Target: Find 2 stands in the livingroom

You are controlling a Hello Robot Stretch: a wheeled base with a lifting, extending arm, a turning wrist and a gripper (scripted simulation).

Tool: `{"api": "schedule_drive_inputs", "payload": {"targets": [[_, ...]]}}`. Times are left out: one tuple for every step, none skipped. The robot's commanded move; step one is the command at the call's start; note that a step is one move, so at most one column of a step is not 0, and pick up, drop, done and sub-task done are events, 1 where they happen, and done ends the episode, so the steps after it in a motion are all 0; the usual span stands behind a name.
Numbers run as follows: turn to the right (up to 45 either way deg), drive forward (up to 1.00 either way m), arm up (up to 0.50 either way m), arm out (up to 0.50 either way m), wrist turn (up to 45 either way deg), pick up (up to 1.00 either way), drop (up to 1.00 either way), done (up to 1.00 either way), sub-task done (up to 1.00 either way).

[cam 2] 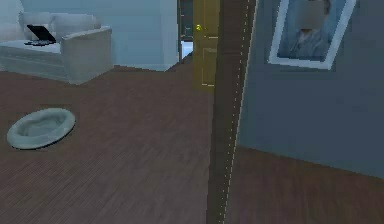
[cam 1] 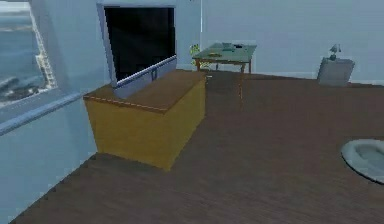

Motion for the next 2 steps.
{"api": "schedule_drive_inputs", "payload": {"targets": [[-3.0, 0.00, 0.00, 0.00, 0.0, 0.00, 0.00, 0.00, 0.00], [0.0, 0.80, 0.00, 0.00, 0.0, 0.00, 0.00, 0.00, 0.00]]}}
